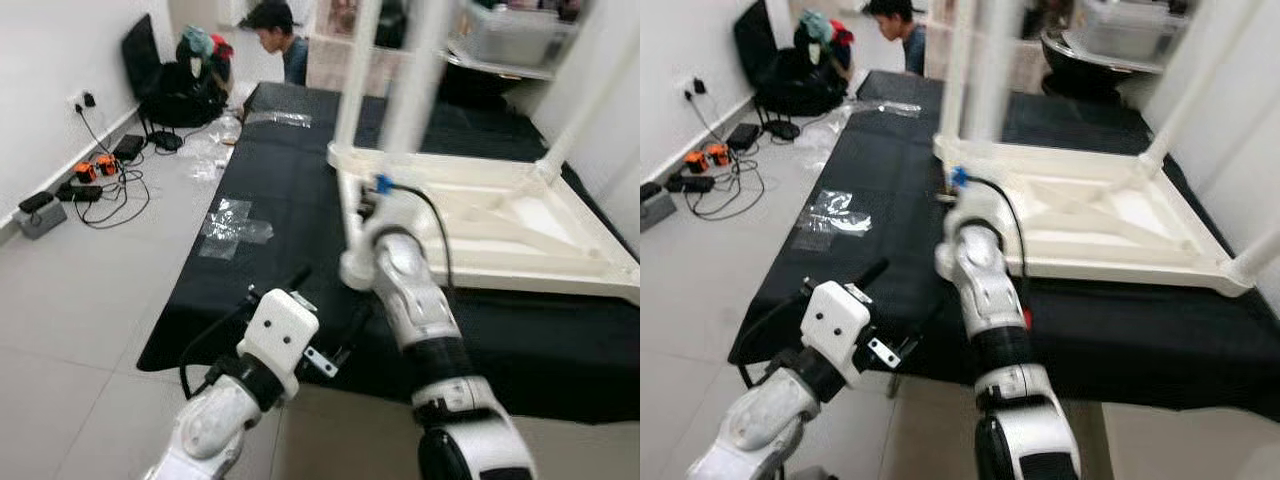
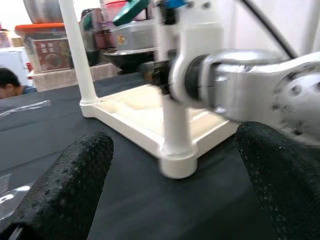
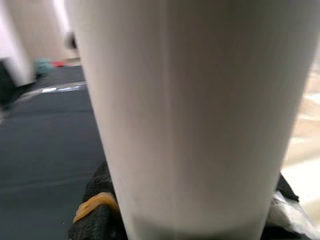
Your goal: Building children table
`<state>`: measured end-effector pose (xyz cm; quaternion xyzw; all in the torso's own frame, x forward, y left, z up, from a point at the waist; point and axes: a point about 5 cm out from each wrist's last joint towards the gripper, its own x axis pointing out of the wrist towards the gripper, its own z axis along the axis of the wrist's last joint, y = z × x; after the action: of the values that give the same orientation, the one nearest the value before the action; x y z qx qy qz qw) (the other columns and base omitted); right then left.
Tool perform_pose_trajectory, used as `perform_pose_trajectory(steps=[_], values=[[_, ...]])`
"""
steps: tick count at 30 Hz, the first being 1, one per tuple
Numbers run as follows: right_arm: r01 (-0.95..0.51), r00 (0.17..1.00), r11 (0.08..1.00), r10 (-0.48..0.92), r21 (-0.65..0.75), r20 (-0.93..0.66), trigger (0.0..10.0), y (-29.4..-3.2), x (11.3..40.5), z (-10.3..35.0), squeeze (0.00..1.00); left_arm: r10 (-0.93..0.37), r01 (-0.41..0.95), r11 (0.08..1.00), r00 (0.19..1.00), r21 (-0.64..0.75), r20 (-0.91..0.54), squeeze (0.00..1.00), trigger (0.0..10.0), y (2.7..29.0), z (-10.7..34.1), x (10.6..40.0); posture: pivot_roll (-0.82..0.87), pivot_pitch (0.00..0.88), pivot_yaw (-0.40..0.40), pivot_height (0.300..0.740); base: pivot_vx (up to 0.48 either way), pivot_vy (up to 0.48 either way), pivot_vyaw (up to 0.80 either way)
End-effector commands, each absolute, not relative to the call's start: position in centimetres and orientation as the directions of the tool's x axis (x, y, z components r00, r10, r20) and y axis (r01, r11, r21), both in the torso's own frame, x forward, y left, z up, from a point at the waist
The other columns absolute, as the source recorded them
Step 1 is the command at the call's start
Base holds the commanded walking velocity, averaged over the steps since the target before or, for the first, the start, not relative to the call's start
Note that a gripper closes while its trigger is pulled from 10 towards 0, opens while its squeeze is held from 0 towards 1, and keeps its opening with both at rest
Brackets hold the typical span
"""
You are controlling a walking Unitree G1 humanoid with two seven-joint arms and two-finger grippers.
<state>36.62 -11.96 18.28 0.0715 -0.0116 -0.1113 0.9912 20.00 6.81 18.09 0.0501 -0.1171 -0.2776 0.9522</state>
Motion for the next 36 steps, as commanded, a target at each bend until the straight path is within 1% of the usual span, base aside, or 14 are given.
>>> perform_pose_trajectory(steps=[1, 2, 3, 5, 6, 7, 11, 12, 18, 21, 29, 32, 33, 36], values=[[0.247, 0.969, 0.954, -0.243, 0.172, -0.044, 0.0, -11.7, 36.2, 17.6, 0.0, -0.545, 0.523, 0.838, 0.815, 0.157, 0.198, 0.0, 10.0, 6.6, 18.1, 19.9, 0.09, 0.037, -0.122, 0.74, 0.0, 0.0, 0.0], [0.221, 0.975, 0.955, -0.215, 0.198, -0.053, 6.2, -10.9, 36.3, 17.6, 0.0, -0.545, 0.523, 0.838, 0.815, 0.158, 0.197, 0.0, 10.0, 6.6, 18.1, 19.9, 0.09, 0.037, -0.122, 0.74, 0.0, 0.0, 0.0], [0.177, 0.984, 0.961, -0.169, 0.212, -0.056, 10.0, -10.0, 36.5, 17.6, 0.0, -0.546, 0.523, 0.838, 0.815, 0.157, 0.197, 0.0, 10.0, 6.6, 18.1, 19.9, 0.09, 0.037, -0.122, 0.74, 0.0, 0.0, 0.0], [0.157, 0.987, 0.963, -0.148, 0.218, -0.057, 10.0, -9.5, 36.7, 17.7, 0.0, -0.546, 0.523, 0.837, 0.814, 0.157, 0.197, 0.0, 10.0, 6.6, 18.1, 19.9, 0.09, 0.037, -0.122, 0.74, 0.0, 0.0, 0.0], [0.081, 0.997, 0.968, -0.076, 0.237, -0.028, 10.0, -8.7, 36.9, 18.1, 0.88, -0.546, 0.524, 0.837, 0.814, 0.157, 0.197, 0.0, 10.0, 6.6, 18.1, 19.9, 0.09, 0.038, -0.123, 0.74, 0.0, 0.0, 0.0], [0.022, 1.0, 0.968, -0.026, 0.25, 0.013, 10.0, -8.3, 37.0, 18.6, 1.0, -0.547, 0.524, 0.837, 0.814, 0.156, 0.197, 0.0, 10.0, 6.6, 18.1, 20.0, 0.09, 0.038, -0.123, 0.74, 0.0, 0.0, 0.0], [-0.116, 0.992, 0.965, 0.1, 0.233, 0.082, 10.0, -7.0, 37.0, 19.8, 1.0, -0.547, 0.524, 0.837, 0.813, 0.156, 0.199, 0.0, 10.0, 6.6, 18.1, 20.0, 0.09, 0.038, -0.123, 0.74, 0.0, 0.0, 0.0], [-0.268, 0.963, 0.927, 0.252, 0.263, 0.093, 10.0, -5.5, 36.6, 20.4, 0.0, -0.545, 0.523, 0.838, 0.814, 0.156, 0.2, 0.0, 10.0, 6.7, 18.1, 20.0, 0.09, 0.041, -0.122, 0.74, 0.0, 0.0, 0.0], [-0.666, 0.742, 0.697, 0.655, 0.266, 0.141, 10.0, -3.1, 34.8, 21.5, 0.0, -0.546, 0.524, 0.838, 0.813, 0.153, 0.201, 0.0, 10.0, 6.6, 18.1, 20.0, 0.08, 0.043, -0.121, 0.74, 0.0, 0.0, 0.0], [-0.852, 0.509, 0.486, 0.855, 0.193, 0.095, 10.0, -3.7, 33.7, 20.9, 0.0, -0.546, 0.525, 0.838, 0.813, 0.151, 0.202, 0.0, 10.0, 6.6, 18.2, 20.0, 0.09, 0.043, -0.123, 0.74, 0.0, 0.0, 0.0], [-0.929, 0.353, 0.347, 0.936, 0.132, 0.023, 10.0, -4.8, 33.7, 19.6, 0.0, -0.548, 0.528, 0.836, 0.812, 0.149, 0.201, 0.0, 10.0, 6.5, 18.1, 19.9, 0.09, 0.037, -0.127, 0.74, 0.0, 0.0, 0.0], [-0.919, 0.382, 0.38, 0.924, 0.105, 0.003, 10.0, -4.9, 34.6, 19.3, 0.0, -0.55, 0.53, 0.835, 0.811, 0.148, 0.199, 0.0, 10.0, 6.5, 18.1, 19.8, 0.09, 0.036, -0.126, 0.74, 0.0, 0.0, 0.0], [-0.893, 0.446, 0.444, 0.895, 0.075, 0.016, 0.0, -4.7, 35.4, 19.4, 0.0, -0.552, 0.532, 0.834, 0.81, 0.147, 0.199, 0.0, 10.0, 6.4, 18.1, 19.7, 0.09, 0.033, -0.125, 0.74, 0.0, 0.0, 0.0], [-0.855, 0.516, 0.513, 0.856, 0.075, 0.033, 0.0, -4.6, 36.1, 19.6, 0.0, -0.555, 0.535, 0.832, 0.808, 0.147, 0.197, 0.0, 10.0, 6.4, 18.0, 19.6, 0.09, 0.029, -0.123, 0.74, 0.0, 0.0, 0.0]])
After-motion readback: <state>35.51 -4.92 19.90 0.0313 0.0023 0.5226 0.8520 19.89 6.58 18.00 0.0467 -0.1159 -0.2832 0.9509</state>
